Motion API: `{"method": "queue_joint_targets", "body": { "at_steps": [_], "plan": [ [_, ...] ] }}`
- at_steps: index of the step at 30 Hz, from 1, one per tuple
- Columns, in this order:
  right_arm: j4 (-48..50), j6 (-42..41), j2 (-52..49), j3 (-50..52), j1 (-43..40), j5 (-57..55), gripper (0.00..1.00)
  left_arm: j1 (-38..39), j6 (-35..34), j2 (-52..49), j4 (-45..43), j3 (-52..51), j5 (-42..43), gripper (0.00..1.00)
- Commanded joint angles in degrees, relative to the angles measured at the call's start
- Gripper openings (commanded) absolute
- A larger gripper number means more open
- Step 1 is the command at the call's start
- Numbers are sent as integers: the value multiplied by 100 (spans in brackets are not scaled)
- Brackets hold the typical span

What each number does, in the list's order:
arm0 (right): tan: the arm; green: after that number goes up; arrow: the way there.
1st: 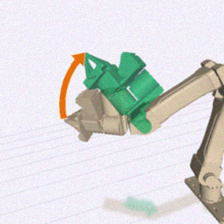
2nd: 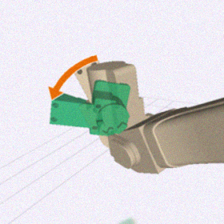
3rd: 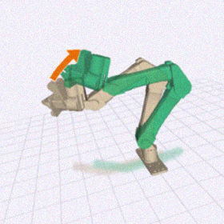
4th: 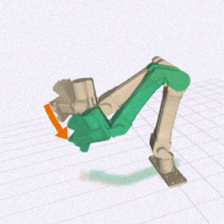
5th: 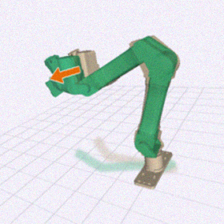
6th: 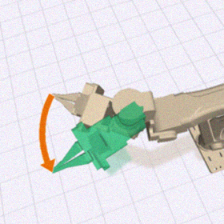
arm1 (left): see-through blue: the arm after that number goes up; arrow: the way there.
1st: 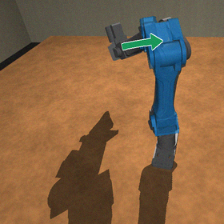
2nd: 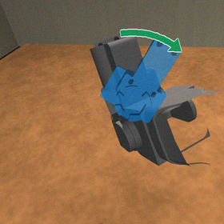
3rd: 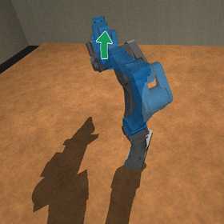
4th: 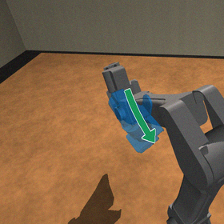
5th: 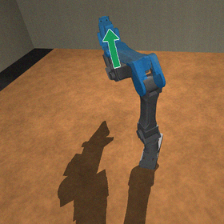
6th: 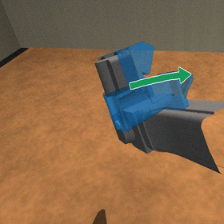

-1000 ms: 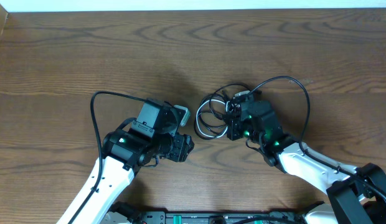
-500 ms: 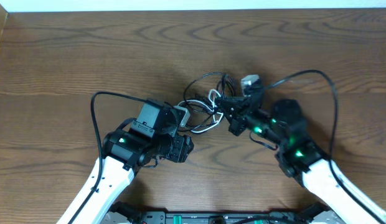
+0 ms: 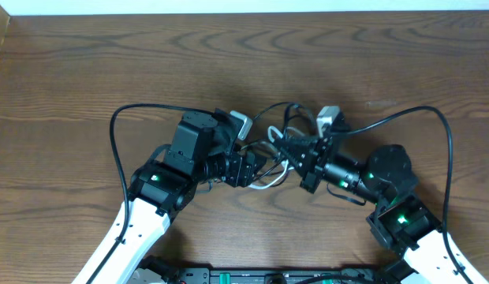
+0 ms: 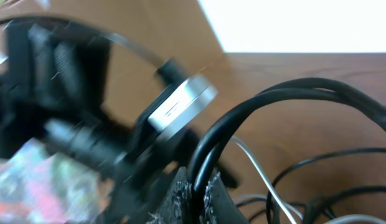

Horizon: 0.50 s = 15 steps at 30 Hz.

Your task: Untangle cables

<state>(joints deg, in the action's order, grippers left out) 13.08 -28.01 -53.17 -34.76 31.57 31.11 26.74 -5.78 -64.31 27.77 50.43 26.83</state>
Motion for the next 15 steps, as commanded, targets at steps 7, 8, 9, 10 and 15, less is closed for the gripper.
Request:
{"method": "queue_joint_targets", "body": {
  "at_steps": [7, 8, 9, 10, 15],
  "plan": [
    [111, -26, 188, -125, 522, 356, 1, 22, 55, -11, -345, 13, 127, 75],
    [127, -26, 214, -140, 535, 361, 1, 33, 55, -20, -345, 13, 127, 75],
    [129, -26, 247, -162, 533, 358, 1, 52, 55, -37, -348, 13, 127, 75],
    [131, -20, 304, -201, 533, 358, 1, 79, 57, -66, -345, 13, 125, 75],
    [538, -20, 686, -389, 525, 358, 1, 243, 57, -365, -345, 13, 122, 75]
  ]
}}
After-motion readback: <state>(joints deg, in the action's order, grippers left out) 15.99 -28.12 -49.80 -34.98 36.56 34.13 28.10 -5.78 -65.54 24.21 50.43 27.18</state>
